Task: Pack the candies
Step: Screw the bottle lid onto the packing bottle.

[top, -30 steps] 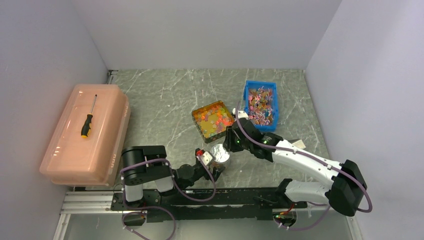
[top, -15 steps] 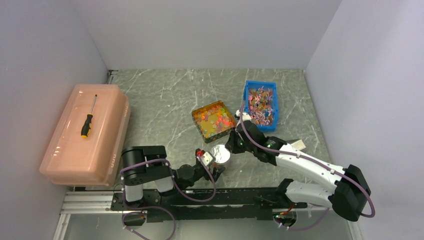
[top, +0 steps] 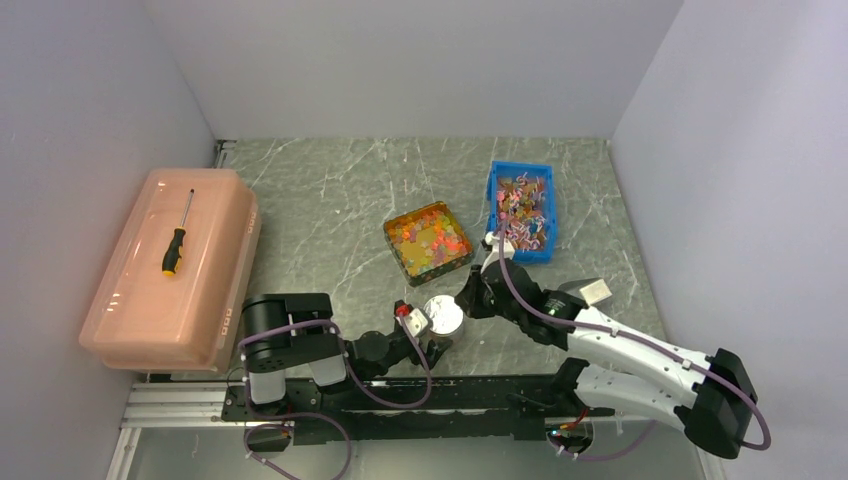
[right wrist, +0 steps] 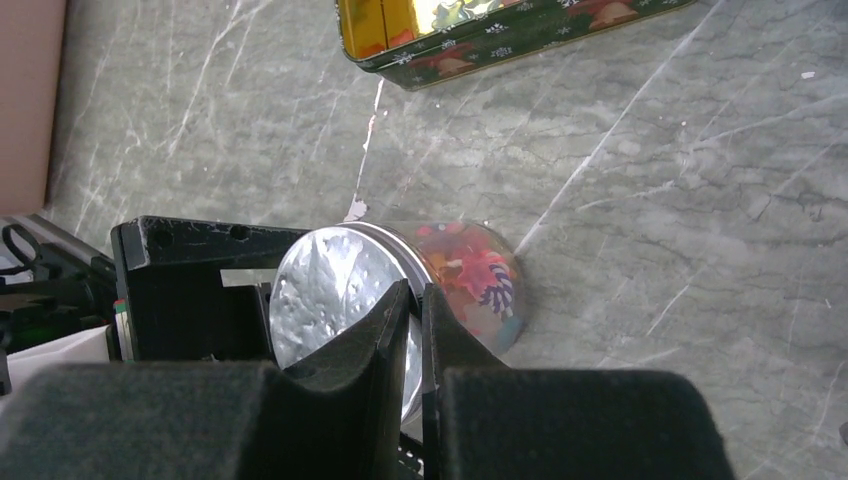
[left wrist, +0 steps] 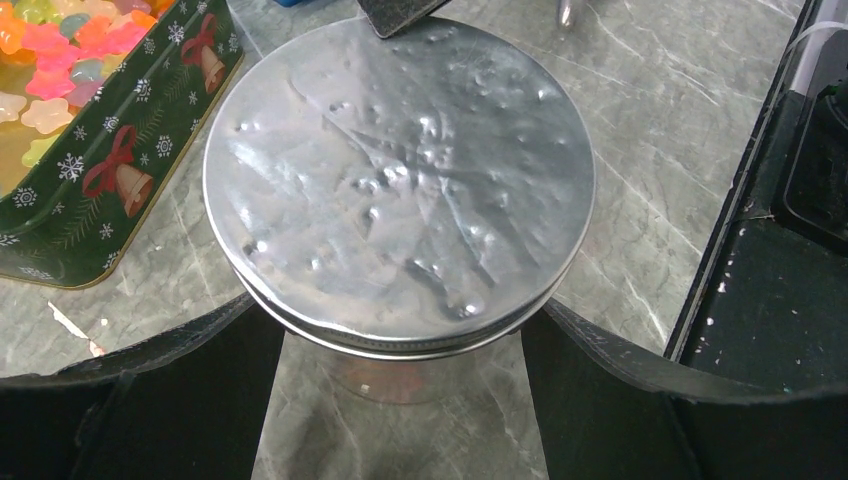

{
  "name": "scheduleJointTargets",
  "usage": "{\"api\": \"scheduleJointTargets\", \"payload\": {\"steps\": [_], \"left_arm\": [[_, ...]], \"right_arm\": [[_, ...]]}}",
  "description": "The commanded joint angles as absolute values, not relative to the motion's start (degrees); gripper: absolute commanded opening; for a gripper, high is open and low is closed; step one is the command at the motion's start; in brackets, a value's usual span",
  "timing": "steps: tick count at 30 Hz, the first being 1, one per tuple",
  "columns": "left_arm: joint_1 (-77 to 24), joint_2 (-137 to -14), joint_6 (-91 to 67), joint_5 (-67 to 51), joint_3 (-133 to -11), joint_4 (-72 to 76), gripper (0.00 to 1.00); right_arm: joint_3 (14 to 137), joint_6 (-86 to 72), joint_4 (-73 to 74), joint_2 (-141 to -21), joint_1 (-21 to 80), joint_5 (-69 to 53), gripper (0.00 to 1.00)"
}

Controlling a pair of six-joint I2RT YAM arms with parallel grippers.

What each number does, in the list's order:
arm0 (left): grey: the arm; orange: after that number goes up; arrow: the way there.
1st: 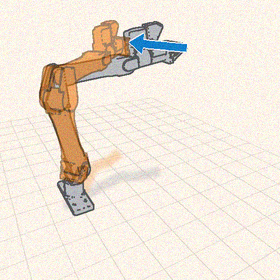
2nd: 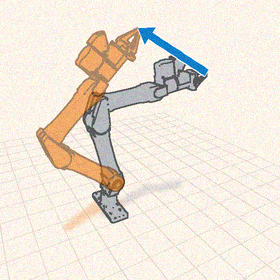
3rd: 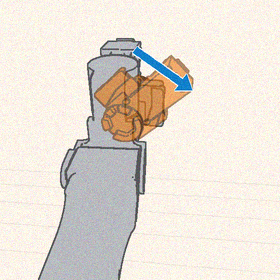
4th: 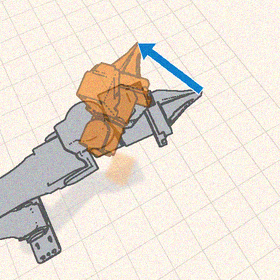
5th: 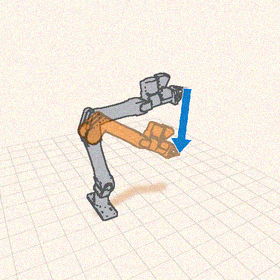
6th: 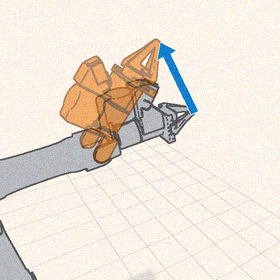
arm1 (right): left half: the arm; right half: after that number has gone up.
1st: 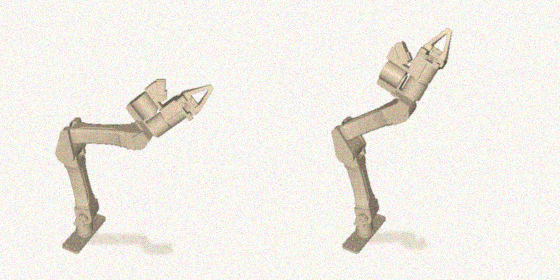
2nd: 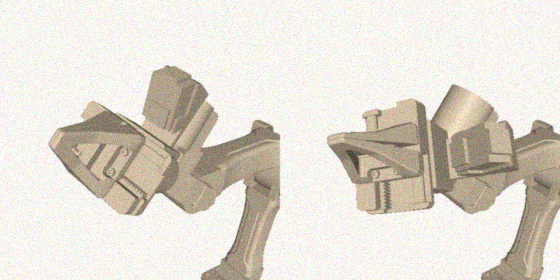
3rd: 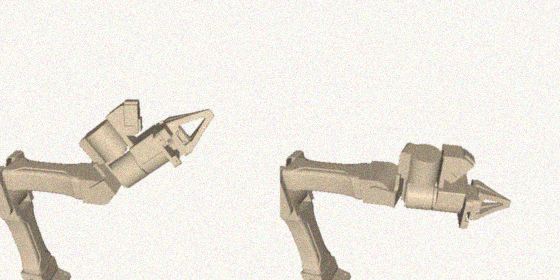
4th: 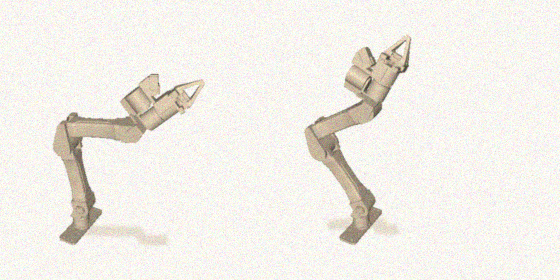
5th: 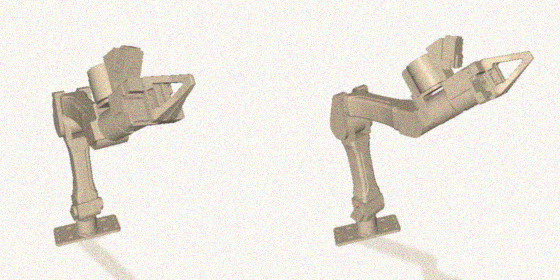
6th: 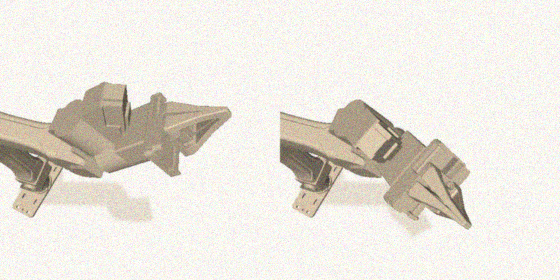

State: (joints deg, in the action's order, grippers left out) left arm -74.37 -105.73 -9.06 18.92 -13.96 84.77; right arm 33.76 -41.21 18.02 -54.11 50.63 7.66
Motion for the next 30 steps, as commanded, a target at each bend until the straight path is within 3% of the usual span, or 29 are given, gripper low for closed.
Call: {"api": "scheduleJointTargets", "payload": {"steps": [1, 30], "left_arm": [[-73.56, -104.69, -10.98, 22.93, -15.73, 82.71, 0.49], [-71.46, -102.05, -13.22, 24.41, -16.29, 77.26, 0.49]], "right_arm": [[30.03, -47.52, 23.60, -53.48, 56.72, 2.11, 0.10], [26.97, -55.61, 31.42, -44.13, 62.40, 8.08, 0.10]]}}
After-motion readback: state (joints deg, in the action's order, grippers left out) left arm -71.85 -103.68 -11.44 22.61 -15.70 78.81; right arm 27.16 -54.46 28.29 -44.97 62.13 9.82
